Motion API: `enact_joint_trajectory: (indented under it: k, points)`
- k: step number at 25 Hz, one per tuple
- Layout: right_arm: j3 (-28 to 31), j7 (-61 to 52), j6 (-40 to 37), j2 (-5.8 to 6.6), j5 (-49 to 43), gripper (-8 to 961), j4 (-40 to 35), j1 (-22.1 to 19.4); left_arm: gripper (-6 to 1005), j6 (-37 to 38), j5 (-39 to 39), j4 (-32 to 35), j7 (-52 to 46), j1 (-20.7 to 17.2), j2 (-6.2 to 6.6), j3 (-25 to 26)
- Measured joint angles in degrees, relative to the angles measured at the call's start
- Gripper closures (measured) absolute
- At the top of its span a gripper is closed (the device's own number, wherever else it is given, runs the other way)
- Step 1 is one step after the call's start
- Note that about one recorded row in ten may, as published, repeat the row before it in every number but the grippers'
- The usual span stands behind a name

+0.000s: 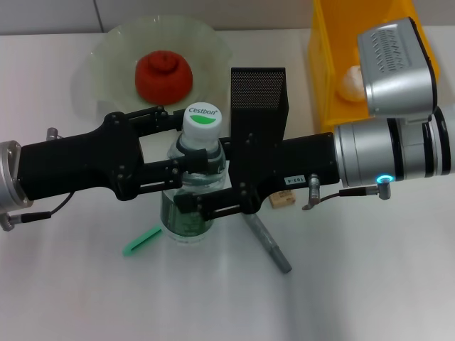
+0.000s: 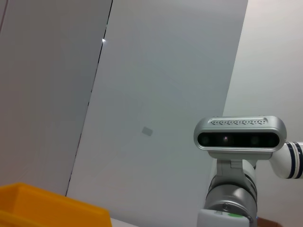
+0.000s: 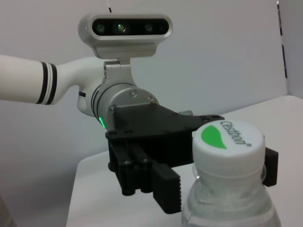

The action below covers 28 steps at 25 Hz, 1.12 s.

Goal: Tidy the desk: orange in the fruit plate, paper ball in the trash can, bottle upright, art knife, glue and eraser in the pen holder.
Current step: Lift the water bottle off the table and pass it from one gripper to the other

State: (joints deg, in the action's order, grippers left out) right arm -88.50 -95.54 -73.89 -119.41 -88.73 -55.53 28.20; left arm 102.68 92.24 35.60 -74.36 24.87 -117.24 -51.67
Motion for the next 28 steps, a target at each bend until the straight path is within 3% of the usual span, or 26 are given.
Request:
enact_joint_trajectory:
  k: [18,28]
  points:
    - [0.0,-1.93,0.06,0.0,-0.78,225,0.49,1.04,280,-0.11,0.37,3.86,-3.78,0.94,0.03,-0.49]
    - [0.0,-2.41,-0.14,-0.03,-0.95,228,0.53,1.25,280,-0.48,5.02,6.02,-6.0,2.95,-0.85,-0.52]
